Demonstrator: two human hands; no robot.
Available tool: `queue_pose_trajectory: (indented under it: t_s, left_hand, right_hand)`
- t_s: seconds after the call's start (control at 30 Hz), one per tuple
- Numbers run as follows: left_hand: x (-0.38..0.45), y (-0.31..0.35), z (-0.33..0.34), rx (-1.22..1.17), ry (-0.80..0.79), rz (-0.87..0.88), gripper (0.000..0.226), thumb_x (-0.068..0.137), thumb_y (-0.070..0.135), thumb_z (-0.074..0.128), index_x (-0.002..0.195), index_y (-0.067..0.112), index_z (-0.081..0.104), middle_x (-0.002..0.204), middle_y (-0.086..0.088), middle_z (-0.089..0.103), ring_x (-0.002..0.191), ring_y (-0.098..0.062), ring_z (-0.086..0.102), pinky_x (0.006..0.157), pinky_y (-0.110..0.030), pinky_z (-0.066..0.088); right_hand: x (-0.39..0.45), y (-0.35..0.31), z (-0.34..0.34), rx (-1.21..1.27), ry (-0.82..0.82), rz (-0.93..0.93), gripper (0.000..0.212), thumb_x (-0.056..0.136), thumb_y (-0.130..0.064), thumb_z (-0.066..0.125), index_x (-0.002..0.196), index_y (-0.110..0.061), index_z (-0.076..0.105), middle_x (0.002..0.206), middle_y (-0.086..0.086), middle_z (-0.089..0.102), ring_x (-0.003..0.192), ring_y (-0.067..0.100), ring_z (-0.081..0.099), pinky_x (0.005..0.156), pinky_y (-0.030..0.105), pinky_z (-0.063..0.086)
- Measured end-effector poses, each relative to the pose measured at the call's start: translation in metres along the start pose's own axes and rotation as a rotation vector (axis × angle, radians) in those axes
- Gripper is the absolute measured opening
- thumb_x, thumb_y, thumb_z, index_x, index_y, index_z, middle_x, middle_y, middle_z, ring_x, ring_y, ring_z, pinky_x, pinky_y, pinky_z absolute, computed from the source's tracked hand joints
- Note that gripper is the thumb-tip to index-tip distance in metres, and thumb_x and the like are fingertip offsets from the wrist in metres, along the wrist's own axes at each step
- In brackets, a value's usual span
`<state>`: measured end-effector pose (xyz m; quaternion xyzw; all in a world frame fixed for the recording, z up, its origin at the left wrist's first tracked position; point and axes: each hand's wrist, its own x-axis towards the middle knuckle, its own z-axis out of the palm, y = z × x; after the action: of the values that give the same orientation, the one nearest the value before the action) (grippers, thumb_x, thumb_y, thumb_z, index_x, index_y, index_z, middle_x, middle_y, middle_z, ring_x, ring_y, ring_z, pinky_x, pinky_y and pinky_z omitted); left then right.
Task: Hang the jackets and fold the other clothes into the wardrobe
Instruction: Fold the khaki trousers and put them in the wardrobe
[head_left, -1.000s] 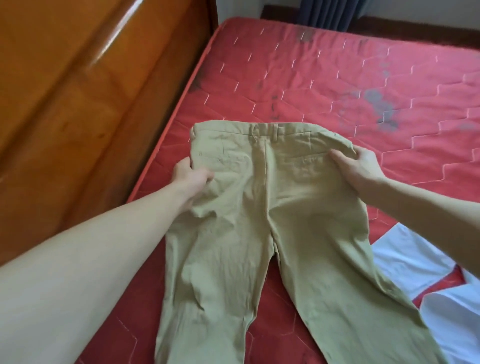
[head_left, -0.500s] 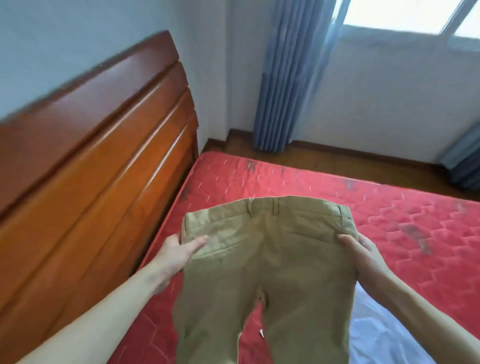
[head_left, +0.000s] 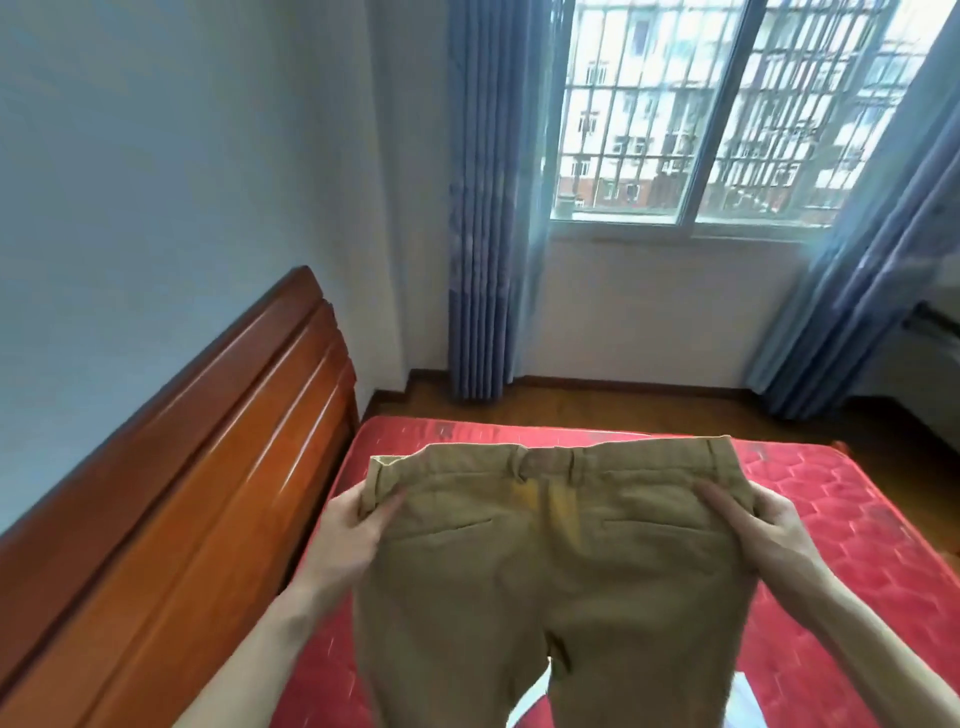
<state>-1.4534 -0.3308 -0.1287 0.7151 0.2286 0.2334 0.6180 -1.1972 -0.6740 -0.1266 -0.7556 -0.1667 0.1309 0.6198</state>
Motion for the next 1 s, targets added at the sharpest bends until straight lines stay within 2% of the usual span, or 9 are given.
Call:
queue_pose_trajectory:
  t_s: [0.13,0.23,0.4,0.5,0.57,0.63,0.73,0.83,1.0]
  left_hand:
    - [-0.003,0.039,0.001,0.035,-0.067,0.025,0.018,0.1,0.023,0.066,0.111,0.029,0.077,0.11,0.005,0.079,0.105,-0.013,0.074,0.084,-0.022,0.06]
    - [-0.005,0.073,-0.003,0.0,-0.117,0.011,0.019,0.094,0.028,0.071,0.112,0.025,0.077,0.111,0.002,0.079,0.105,-0.014,0.075,0.08,-0.016,0.058]
    - [-0.019,0.134,-0.011,-0.112,-0.204,0.057,0.016,0.078,0.029,0.085,0.093,0.023,0.081,0.1,-0.004,0.079,0.092,-0.018,0.076,0.073,-0.023,0.06]
    - [-0.026,0.161,-0.007,-0.249,-0.209,0.136,0.011,0.07,0.019,0.067,0.078,0.022,0.074,0.082,-0.006,0.068,0.077,-0.016,0.067,0.065,-0.029,0.058]
    - [-0.031,0.176,0.004,-0.343,-0.241,0.149,0.023,0.067,0.016,0.065,0.089,0.009,0.062,0.086,-0.015,0.059,0.08,-0.025,0.059,0.073,-0.041,0.052]
    - [-0.037,0.192,0.022,-0.397,-0.325,0.199,0.021,0.071,0.01,0.054,0.088,0.0,0.048,0.084,-0.018,0.048,0.076,-0.031,0.048,0.072,-0.044,0.042]
    - [-0.046,0.212,0.056,-0.411,-0.439,0.257,0.009,0.072,0.003,0.047,0.08,-0.001,0.046,0.076,-0.015,0.047,0.069,-0.026,0.046,0.064,-0.037,0.04]
    - [-0.052,0.217,0.083,-0.324,-0.508,0.3,0.008,0.075,0.002,0.049,0.077,-0.005,0.053,0.072,-0.016,0.054,0.065,-0.025,0.051,0.063,-0.035,0.042]
    - [-0.055,0.211,0.109,-0.194,-0.611,0.378,0.016,0.092,0.003,0.055,0.092,-0.011,0.063,0.087,-0.021,0.062,0.08,-0.027,0.058,0.076,-0.042,0.047]
  right_hand:
    - [-0.024,-0.036,-0.031,-0.053,0.023,-0.173,0.021,0.094,-0.043,0.068,0.102,-0.027,0.078,0.097,0.003,0.08,0.089,0.016,0.076,0.071,0.023,0.061]
    - [-0.035,-0.06,-0.052,-0.057,0.019,-0.243,0.02,0.096,-0.039,0.066,0.105,-0.027,0.078,0.098,0.001,0.08,0.087,0.013,0.075,0.072,0.023,0.06]
    - [-0.059,-0.112,-0.079,0.135,0.011,-0.311,0.02,0.091,-0.031,0.067,0.1,-0.02,0.082,0.095,0.005,0.08,0.084,0.013,0.074,0.073,0.023,0.061]
    - [-0.074,-0.148,-0.08,0.315,-0.009,-0.353,0.03,0.098,-0.012,0.059,0.079,-0.02,0.081,0.074,-0.003,0.075,0.067,0.009,0.07,0.062,0.019,0.058]
    - [-0.082,-0.168,-0.071,0.433,0.012,-0.357,0.023,0.083,-0.014,0.056,0.065,-0.018,0.069,0.065,-0.001,0.062,0.06,0.012,0.059,0.056,0.021,0.049]
    - [-0.089,-0.185,-0.057,0.559,-0.07,-0.348,0.006,0.068,-0.024,0.055,0.066,-0.018,0.055,0.066,0.004,0.046,0.06,0.017,0.046,0.056,0.028,0.04]
    - [-0.094,-0.202,-0.029,0.646,-0.303,-0.405,0.019,0.074,-0.026,0.044,0.062,-0.021,0.058,0.059,-0.003,0.05,0.054,0.013,0.048,0.056,0.028,0.042]
    - [-0.09,-0.207,-0.007,0.651,-0.361,-0.44,0.048,0.093,-0.017,0.026,0.06,-0.023,0.061,0.058,-0.006,0.053,0.055,0.01,0.05,0.061,0.026,0.046]
    - [-0.076,-0.194,0.018,0.601,-0.336,-0.468,0.027,0.093,-0.03,0.05,0.075,-0.015,0.063,0.07,0.0,0.055,0.07,0.018,0.051,0.077,0.032,0.047]
